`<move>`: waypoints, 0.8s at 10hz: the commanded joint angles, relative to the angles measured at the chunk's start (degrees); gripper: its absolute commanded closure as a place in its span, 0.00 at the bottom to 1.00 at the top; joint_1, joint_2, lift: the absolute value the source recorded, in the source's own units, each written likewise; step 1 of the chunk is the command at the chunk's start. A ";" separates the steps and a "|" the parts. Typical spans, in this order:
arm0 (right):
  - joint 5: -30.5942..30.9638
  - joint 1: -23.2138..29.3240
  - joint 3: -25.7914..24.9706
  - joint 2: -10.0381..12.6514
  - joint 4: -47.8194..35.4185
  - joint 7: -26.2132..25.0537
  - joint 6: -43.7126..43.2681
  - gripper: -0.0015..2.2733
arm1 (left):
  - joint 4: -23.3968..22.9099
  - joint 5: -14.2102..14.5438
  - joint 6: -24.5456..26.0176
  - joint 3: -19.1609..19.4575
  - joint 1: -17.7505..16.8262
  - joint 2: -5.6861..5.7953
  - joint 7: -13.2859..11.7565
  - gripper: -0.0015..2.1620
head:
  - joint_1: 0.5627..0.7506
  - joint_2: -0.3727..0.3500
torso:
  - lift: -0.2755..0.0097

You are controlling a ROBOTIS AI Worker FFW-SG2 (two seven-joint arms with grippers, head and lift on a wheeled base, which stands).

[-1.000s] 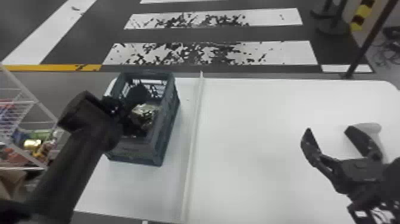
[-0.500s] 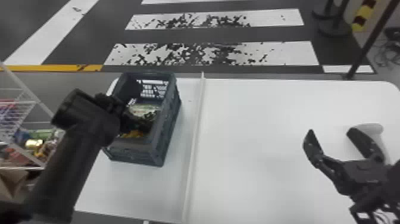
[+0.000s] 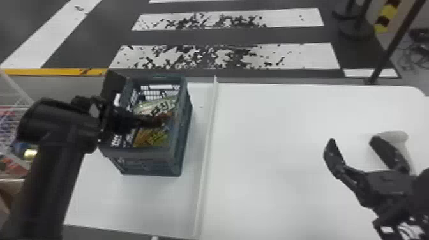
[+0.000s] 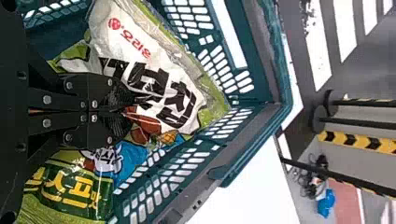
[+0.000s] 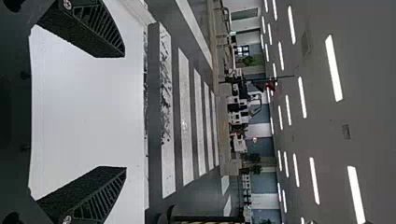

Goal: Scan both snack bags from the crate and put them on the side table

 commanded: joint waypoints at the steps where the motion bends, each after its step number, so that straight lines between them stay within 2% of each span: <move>1: 0.00 0.00 -0.01 0.18 -0.07 -0.08 0.58 0.03 | -1.44 1.60 -0.26 2.15 0.98 0.26 -1.06 0.98 | 0.70 0.68 | 0.66; 2: 0.00 0.00 0.08 0.18 -0.15 -0.08 0.76 0.03 | -2.14 3.62 -0.43 4.61 1.51 0.35 -2.47 0.98 | 0.70 0.69 | 0.66; 4: 0.44 0.00 0.08 0.53 -0.42 -0.17 1.29 0.03 | -2.23 9.25 -3.24 8.21 2.74 1.49 -4.40 0.98 | 0.70 0.69 | 0.66; 8: 0.79 0.00 0.52 0.89 -0.42 -0.35 1.29 0.03 | -2.23 17.86 -7.99 14.10 5.11 1.58 -5.81 0.98 | 0.70 0.73 | 0.66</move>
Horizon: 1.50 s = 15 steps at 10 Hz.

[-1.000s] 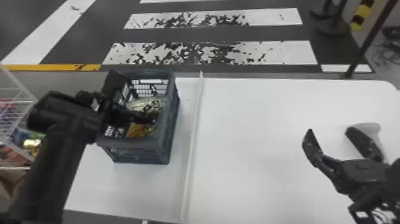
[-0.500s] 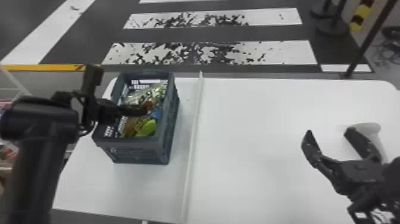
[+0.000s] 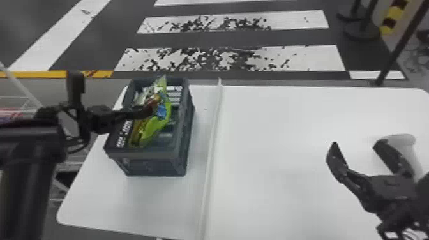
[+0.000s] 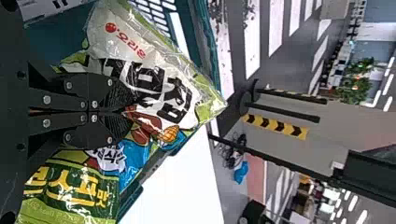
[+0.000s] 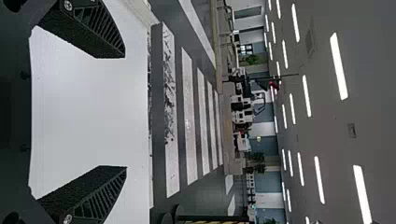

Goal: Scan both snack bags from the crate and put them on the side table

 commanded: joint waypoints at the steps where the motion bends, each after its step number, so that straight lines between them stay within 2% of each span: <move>1: 0.09 0.00 0.09 0.08 0.00 0.00 -0.02 0.03 | -0.02 4.23 -1.03 2.31 0.50 -0.16 0.09 0.98 | 0.70 0.73 | 0.66; 2: 0.09 0.00 0.09 0.08 0.00 0.00 -0.02 0.03 | -1.07 5.99 -1.21 2.58 1.38 -0.43 0.71 0.99 | 0.70 0.74 | 0.66; 3: 0.09 0.00 0.09 0.08 0.00 -0.09 -0.02 0.03 | -4.15 6.69 -1.03 2.84 2.79 -1.04 1.50 0.98 | 0.70 0.74 | 0.66; 6: 0.09 0.35 0.09 0.16 -0.53 -0.09 -0.02 0.03 | -17.95 12.05 6.17 4.25 6.21 -2.89 4.93 0.99 | 0.70 0.72 | 0.66; 7: 0.09 0.62 0.01 0.16 -0.79 -0.17 -0.02 0.03 | -22.25 13.11 8.28 4.16 6.74 -4.38 6.51 0.99 | 0.70 0.70 | 0.66; 9: 0.09 0.97 -0.17 0.25 -1.23 -0.35 -0.02 0.03 | -29.72 14.16 11.98 3.10 8.24 -9.74 10.81 0.99 | 0.70 0.65 | 0.66; 10: 0.09 1.14 -0.43 0.34 -1.49 -0.61 -0.02 0.03 | -31.92 13.99 12.50 0.29 8.32 -11.77 12.04 0.99 | 0.70 0.61 | 0.66; 11: 0.09 1.32 -0.61 0.25 -1.85 -0.88 -0.02 0.03 | -33.85 12.40 13.21 -3.05 8.94 -13.61 14.07 0.99 | 0.70 0.58 | 0.66; 12: 0.00 1.49 -0.87 0.25 -2.20 -1.14 -0.02 0.03 | -34.03 10.47 13.38 -7.18 9.03 -16.16 14.77 0.99 | 0.70 0.52 | 0.66; 13: -0.27 1.76 -1.22 0.16 -2.64 -1.84 -0.02 0.03 | -34.03 7.13 13.38 -12.01 8.94 -18.27 16.53 0.99 | 0.70 0.44 | 0.66; 15: -1.06 1.85 -2.19 -0.01 -2.90 -2.64 0.33 0.03 | -30.60 4.76 13.21 -23.62 8.24 -19.24 21.62 0.99 | 0.70 0.32 | 0.66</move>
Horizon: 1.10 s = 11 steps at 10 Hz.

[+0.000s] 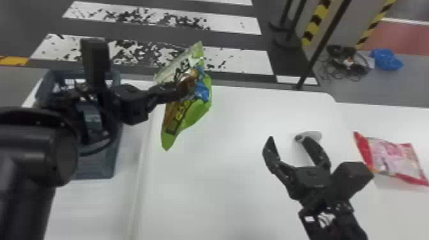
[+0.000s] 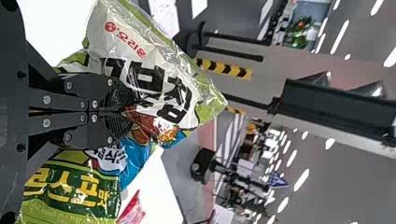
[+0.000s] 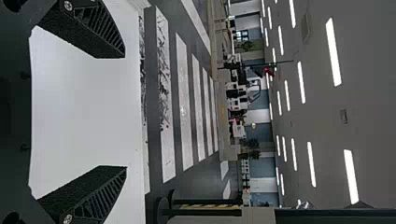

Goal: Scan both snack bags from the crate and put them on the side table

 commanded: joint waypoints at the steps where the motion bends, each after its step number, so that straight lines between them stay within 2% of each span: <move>1: -1.09 -0.29 -0.87 -0.02 -0.04 -0.09 0.39 0.03 | 2.86 -2.45 -0.01 -7.85 -0.82 -1.26 2.15 0.99 | 0.70 0.23 | 0.66; 3: -1.97 -0.12 -1.84 -0.11 -0.13 -0.79 0.39 0.03 | 6.91 -3.68 0.17 -15.76 -0.20 -2.13 6.90 0.99 | 0.70 0.07 | 0.66; 4: -2.59 -0.12 -2.28 -0.11 -0.13 -0.88 0.22 0.03 | 9.72 -5.52 0.17 -19.27 0.24 -2.22 9.98 0.99 | 0.70 0.04 | 0.66; 6: -2.94 -0.12 -2.81 -0.20 -0.13 -1.23 0.39 0.03 | 17.01 -5.79 -0.36 -21.74 0.68 -3.51 11.65 0.98 | 0.70 0.03 | 0.66; 7: -3.02 -0.12 -2.81 -0.11 -0.13 -1.23 0.39 0.03 | 19.12 -5.44 -2.29 -22.70 0.77 -3.51 13.58 0.82 | 0.70 0.03 | 0.66; 8: -3.02 -0.03 -2.81 -0.11 -0.13 -1.23 0.57 0.03 | 20.09 -5.44 -5.28 -23.14 0.77 -3.51 15.34 0.28 | 0.70 0.03 | 0.66; 9: -3.02 0.06 -2.72 -0.02 -0.13 -1.14 0.57 0.03 | 20.00 -5.96 -6.16 -23.14 0.77 -3.51 15.69 0.00 | 0.70 0.03 | 0.66; 11: -3.02 0.50 -2.81 -0.02 -0.48 -1.14 0.57 0.03 | 18.68 -6.05 -10.56 -21.82 1.91 -3.37 18.06 0.02 | 0.70 0.03 | 0.66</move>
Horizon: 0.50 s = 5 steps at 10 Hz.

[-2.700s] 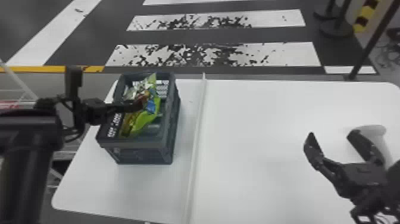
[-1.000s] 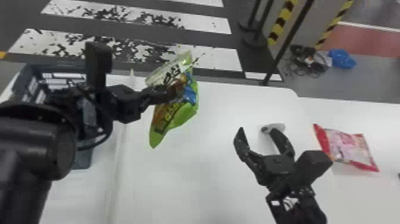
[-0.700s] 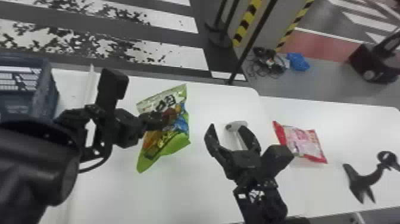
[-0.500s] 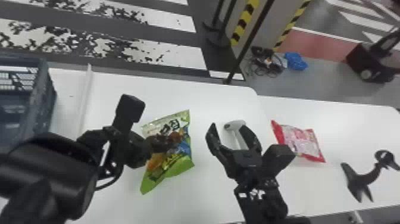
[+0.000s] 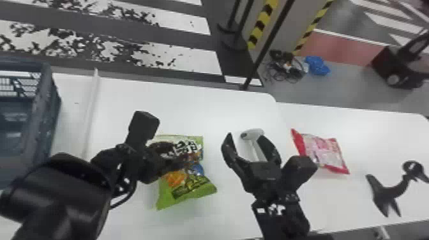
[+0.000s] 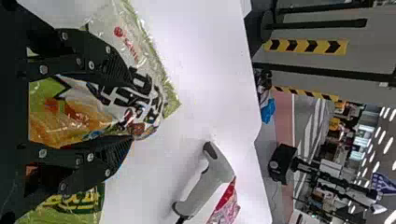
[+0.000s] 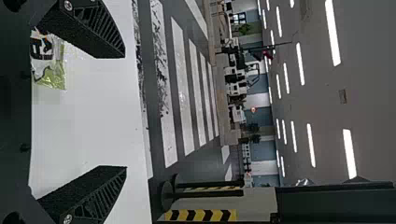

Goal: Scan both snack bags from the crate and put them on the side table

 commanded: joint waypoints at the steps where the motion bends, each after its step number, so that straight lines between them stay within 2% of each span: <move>1: 0.00 0.41 -0.22 0.09 -0.51 0.00 0.30 0.03 | -3.27 -0.25 -6.01 2.20 2.37 0.18 1.65 0.02 | 0.70 0.03 | 0.66; 2: 0.00 0.58 -0.22 0.00 -0.60 0.09 0.48 0.03 | -5.82 -0.16 -8.30 4.49 4.31 0.36 2.26 0.02 | 0.70 0.03 | 0.66; 3: 0.00 0.67 -0.22 0.00 -0.86 0.26 0.83 0.03 | -9.51 -0.42 -9.00 6.42 6.51 0.89 4.81 0.02 | 0.70 0.03 | 0.66; 5: -1.32 0.76 -0.39 0.09 -2.44 1.32 7.16 0.02 | -16.11 -0.51 -11.11 11.96 10.90 2.03 9.20 0.03 | 0.70 0.05 | 0.66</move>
